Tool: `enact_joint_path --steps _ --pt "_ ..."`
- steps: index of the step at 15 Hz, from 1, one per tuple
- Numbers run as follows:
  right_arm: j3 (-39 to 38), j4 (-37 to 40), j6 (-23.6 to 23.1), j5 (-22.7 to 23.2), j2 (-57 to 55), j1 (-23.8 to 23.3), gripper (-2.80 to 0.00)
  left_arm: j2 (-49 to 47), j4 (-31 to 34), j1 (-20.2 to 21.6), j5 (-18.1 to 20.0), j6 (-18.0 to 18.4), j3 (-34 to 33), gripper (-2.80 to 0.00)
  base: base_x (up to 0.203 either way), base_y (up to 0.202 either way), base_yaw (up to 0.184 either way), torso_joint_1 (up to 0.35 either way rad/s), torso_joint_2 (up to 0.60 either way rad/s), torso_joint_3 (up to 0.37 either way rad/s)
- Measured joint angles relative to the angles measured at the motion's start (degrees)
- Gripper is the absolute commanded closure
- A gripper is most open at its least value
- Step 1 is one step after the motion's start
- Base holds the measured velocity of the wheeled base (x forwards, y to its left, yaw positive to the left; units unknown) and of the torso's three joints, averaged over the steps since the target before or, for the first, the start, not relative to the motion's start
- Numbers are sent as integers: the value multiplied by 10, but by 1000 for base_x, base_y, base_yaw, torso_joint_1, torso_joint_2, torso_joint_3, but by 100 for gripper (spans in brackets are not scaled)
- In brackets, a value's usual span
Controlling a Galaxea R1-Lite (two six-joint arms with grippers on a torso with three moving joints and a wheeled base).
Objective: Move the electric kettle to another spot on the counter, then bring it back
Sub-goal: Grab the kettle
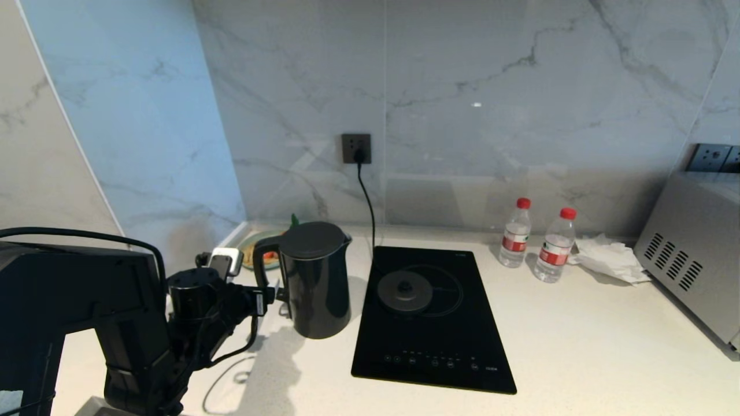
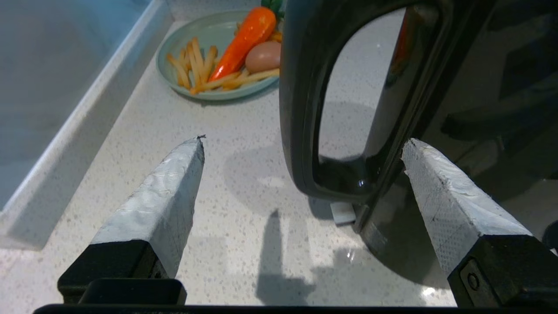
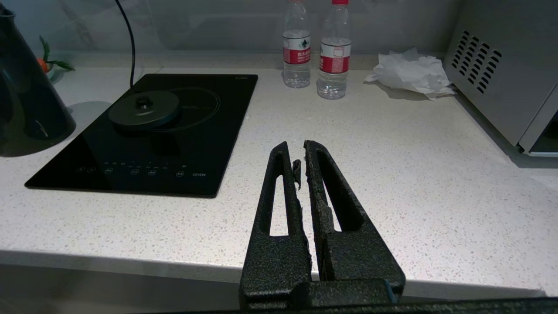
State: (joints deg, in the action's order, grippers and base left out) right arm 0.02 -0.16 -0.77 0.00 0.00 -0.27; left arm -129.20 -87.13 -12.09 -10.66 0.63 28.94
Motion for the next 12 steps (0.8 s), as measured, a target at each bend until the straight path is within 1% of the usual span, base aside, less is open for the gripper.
enact_joint_path --steps 3,5,9,12 --pt "0 0 0 0 0 0 0 -2 0 -2 -1 4 22 -280 0 0 0 0 0 0" --pt "0 0 0 0 0 0 0 -6 0 -3 -3 16 38 -280 0 0 0 0 0 0" --pt "0 0 0 0 0 0 0 -24 0 -2 -7 27 71 -280 0 0 0 0 0 0" --pt "0 0 0 0 0 0 0 -37 -1 0 -4 29 82 -280 0 0 0 0 0 0"
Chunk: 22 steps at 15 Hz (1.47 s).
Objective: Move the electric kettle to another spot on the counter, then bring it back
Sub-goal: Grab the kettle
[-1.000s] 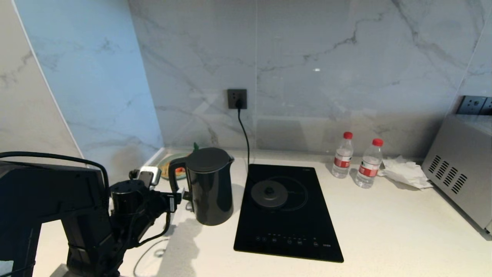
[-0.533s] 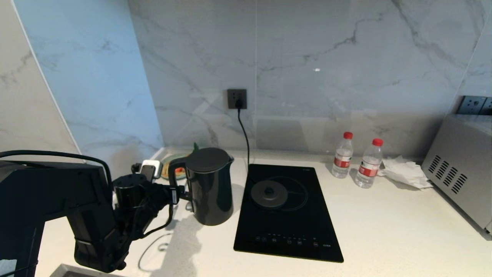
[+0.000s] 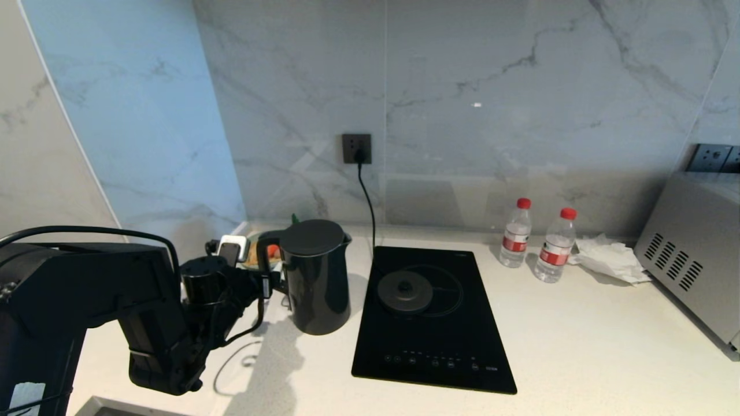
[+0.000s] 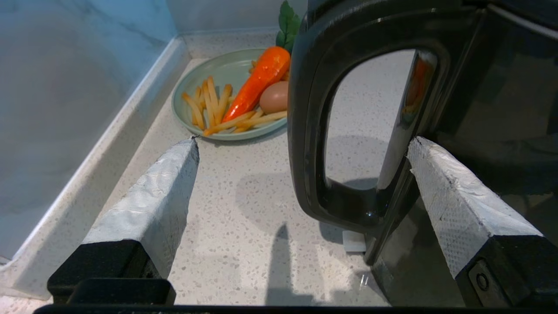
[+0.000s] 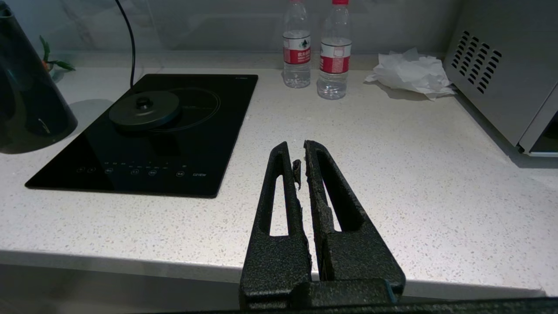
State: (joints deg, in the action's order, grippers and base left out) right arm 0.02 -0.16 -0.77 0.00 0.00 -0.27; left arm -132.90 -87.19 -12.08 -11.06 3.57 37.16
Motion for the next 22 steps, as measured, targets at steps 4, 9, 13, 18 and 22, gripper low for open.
enact_joint_path --steps 4,9,13,18,22 --pt "0 0 0 0 0 0 0 -5 0 18 10 3 3 -280 0 0 0 0 0 0" --pt "0 0 0 0 0 0 0 -14 0 36 26 12 25 -280 0 0 0 0 0 0" --pt "0 0 0 0 0 0 0 -16 0 46 26 12 35 -280 0 0 0 0 0 0" --pt "0 0 0 0 0 0 0 -31 0 26 25 12 65 -280 0 0 0 0 0 0" --pt "0 0 0 0 0 0 0 -45 2 14 21 12 92 -280 0 0 0 0 0 0"
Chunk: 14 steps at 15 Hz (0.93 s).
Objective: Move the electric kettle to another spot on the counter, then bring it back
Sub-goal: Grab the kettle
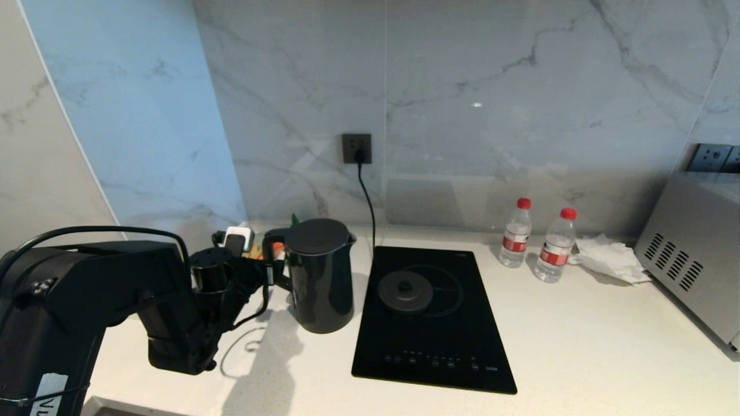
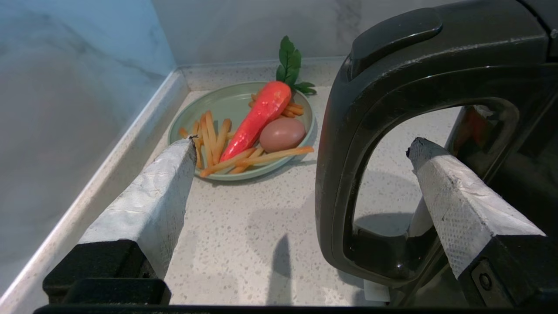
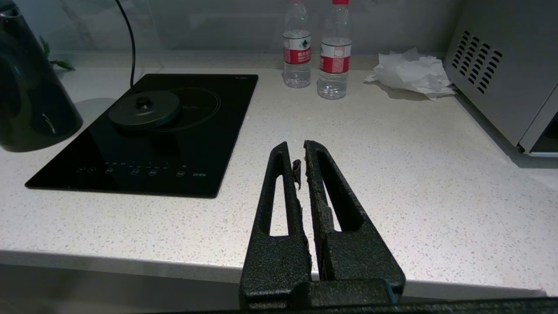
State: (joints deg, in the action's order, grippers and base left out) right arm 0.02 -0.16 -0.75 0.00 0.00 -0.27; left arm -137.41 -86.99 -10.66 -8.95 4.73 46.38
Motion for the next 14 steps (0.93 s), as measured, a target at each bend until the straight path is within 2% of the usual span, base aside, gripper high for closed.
enact_joint_path --steps 6,11,14 --pt "0 0 0 0 0 0 0 -16 0 6 2 0 16 -280 0 0 0 0 0 0" --pt "0 0 0 0 0 0 0 14 -2 11 7 -4 -27 -280 0 0 0 0 0 0" --pt "0 0 0 0 0 0 0 32 -2 1 9 -4 -54 -280 0 0 0 0 0 0"
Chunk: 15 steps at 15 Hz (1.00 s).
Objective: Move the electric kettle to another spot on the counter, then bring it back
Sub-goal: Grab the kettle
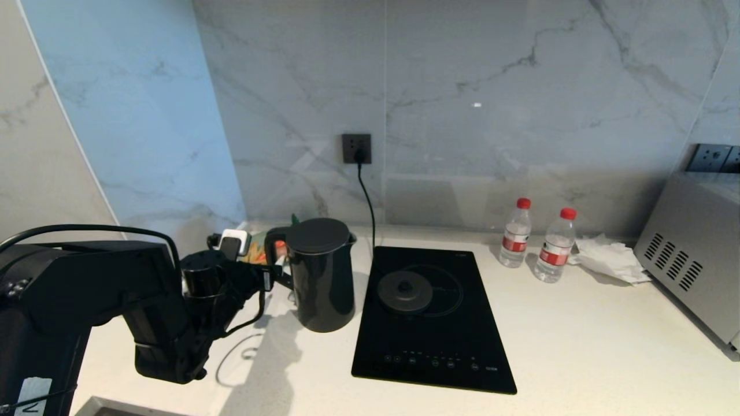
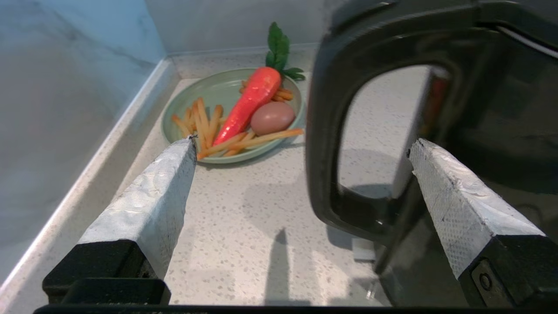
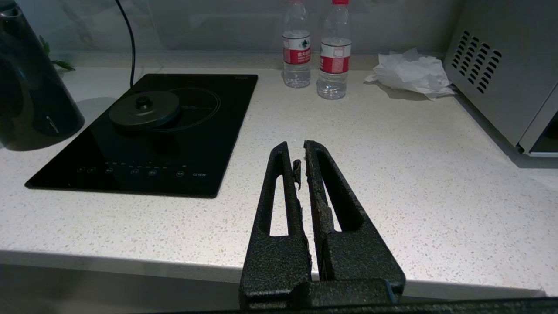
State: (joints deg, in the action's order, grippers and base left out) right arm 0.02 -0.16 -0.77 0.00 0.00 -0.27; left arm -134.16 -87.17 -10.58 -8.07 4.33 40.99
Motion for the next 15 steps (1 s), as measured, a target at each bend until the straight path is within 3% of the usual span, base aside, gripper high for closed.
enact_joint_path --steps 5,9,15 --pt "0 0 0 0 0 0 0 -18 0 15 -1 5 22 -280 0 0 0 0 0 0" --pt "0 0 0 0 0 0 0 -33 0 46 46 4 43 -280 0 0 0 0 0 0" --pt "0 0 0 0 0 0 0 -39 0 47 56 1 62 -280 0 0 0 0 0 0"
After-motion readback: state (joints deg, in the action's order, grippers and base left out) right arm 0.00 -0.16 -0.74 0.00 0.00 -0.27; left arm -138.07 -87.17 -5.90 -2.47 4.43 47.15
